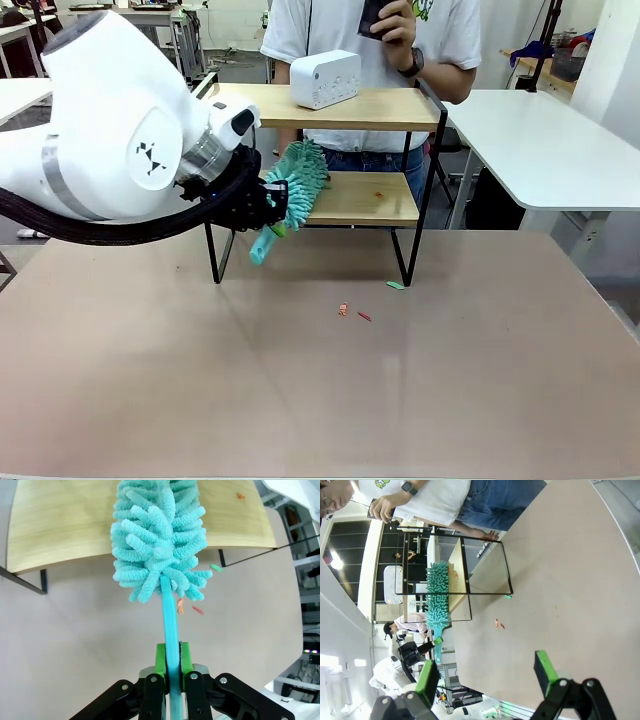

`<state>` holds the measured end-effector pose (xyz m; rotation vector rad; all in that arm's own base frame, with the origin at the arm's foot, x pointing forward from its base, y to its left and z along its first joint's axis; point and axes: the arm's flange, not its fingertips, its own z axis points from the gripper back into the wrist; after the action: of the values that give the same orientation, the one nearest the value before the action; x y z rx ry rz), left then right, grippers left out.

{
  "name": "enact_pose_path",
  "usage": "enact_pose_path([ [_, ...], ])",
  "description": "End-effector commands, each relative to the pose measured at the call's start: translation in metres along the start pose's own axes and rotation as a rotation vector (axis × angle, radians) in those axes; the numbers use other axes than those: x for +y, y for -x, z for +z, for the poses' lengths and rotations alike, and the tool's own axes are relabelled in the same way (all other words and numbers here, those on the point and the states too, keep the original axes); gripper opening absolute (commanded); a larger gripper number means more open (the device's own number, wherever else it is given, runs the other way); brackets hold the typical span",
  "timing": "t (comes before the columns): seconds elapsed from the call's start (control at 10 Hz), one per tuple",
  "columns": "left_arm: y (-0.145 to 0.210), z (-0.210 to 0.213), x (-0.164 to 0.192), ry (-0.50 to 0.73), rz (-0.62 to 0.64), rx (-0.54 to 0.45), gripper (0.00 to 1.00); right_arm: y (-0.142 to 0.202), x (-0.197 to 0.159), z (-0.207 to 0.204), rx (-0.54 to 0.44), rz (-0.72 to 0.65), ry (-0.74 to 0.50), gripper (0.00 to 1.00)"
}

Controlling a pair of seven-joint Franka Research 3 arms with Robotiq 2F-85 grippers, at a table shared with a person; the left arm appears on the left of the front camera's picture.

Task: Clean the shelf.
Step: Clean the remaining tier of the Shelf with the Duster once objects are removed.

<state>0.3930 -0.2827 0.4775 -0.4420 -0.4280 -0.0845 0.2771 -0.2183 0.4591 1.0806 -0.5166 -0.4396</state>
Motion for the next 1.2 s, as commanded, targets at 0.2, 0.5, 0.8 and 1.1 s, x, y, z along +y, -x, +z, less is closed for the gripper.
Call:
enact_pose_path([
  [0.2,0.009,0.003,-0.012,0.093,-0.094,0.105,0.12,-0.002,0.001,-0.001,-0.015,0.025,-0.022,1.00],
  [0.5,0.020,0.018,-0.017,0.183,-0.195,0.197,0.12,-0.002,0.001,-0.001,-0.015,0.025,-0.022,1.00],
  [0.8,0.030,0.023,-0.015,0.199,-0.270,0.249,0.12,-0.002,0.001,-0.001,-0.015,0.025,-0.022,1.00],
  [1.1,0.040,0.054,-0.002,0.320,-0.428,0.391,0.12,-0.002,0.001,-0.001,-0.015,0.025,-0.022,1.00],
])
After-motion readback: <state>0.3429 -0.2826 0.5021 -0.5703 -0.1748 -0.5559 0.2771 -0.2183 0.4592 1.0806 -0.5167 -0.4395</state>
